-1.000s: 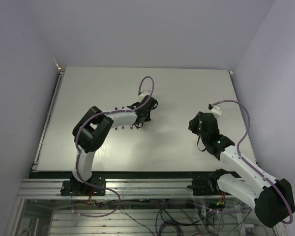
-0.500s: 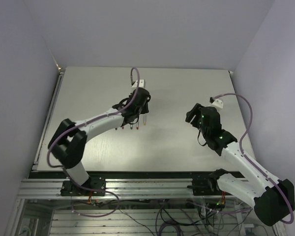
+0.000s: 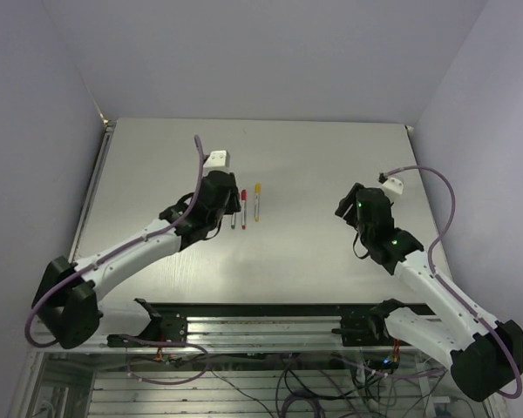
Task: Insert the pens into the pen caps
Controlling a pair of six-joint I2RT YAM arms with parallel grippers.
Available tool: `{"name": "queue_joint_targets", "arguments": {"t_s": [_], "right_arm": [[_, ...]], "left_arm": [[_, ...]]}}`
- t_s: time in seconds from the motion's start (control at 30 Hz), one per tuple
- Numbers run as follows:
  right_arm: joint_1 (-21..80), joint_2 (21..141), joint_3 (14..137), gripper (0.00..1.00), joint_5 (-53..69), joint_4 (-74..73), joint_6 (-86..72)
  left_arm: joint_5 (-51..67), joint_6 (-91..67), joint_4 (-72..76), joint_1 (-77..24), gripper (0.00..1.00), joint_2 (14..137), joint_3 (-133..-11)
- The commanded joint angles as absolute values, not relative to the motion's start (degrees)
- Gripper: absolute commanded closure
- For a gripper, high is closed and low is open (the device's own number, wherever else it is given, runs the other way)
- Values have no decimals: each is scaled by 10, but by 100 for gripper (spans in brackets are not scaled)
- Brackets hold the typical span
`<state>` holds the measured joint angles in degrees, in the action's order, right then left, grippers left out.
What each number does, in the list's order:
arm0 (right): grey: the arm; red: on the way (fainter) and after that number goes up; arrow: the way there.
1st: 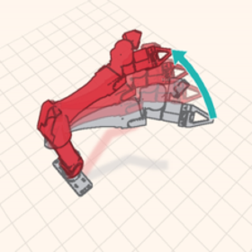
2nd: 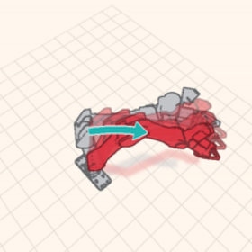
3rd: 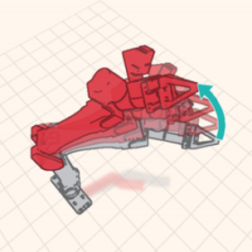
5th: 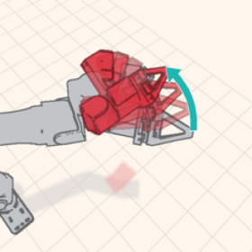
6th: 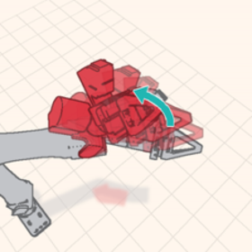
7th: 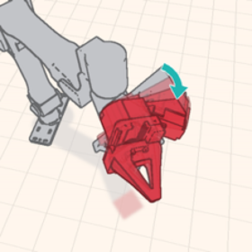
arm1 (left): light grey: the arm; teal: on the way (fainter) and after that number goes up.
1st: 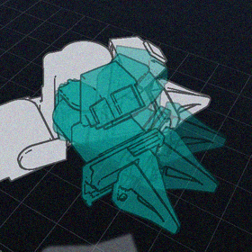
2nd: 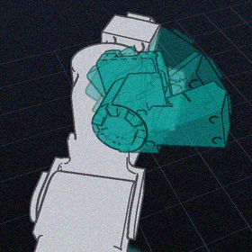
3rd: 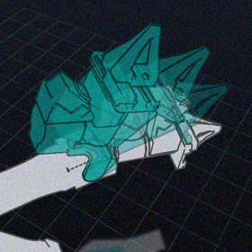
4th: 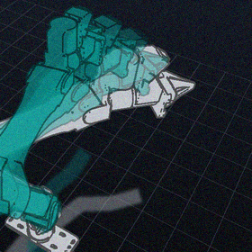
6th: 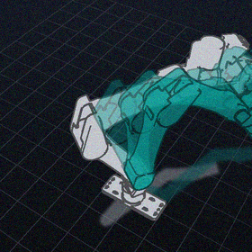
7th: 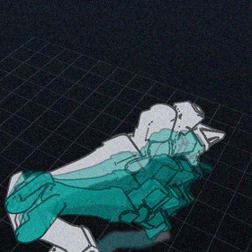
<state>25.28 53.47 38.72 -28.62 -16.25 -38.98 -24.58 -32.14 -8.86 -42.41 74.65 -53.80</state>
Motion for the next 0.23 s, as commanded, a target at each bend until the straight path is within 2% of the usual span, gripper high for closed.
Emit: {"name": "queue_joint_targets", "arguments": {"t_s": [0.0,0.07,0.2], "right_arm": [[251,527,383,43,-318,-174,-392],[251,533,386,45,-331,-184,-395],[251,543,395,42,-338,-206,-402]], "left_arm": [[-282,-321,-120,-421,58,698,-516],[-282,-326,-121,-421,58,678,-501],[-289,-333,-129,-421,58,660,-485]]}}
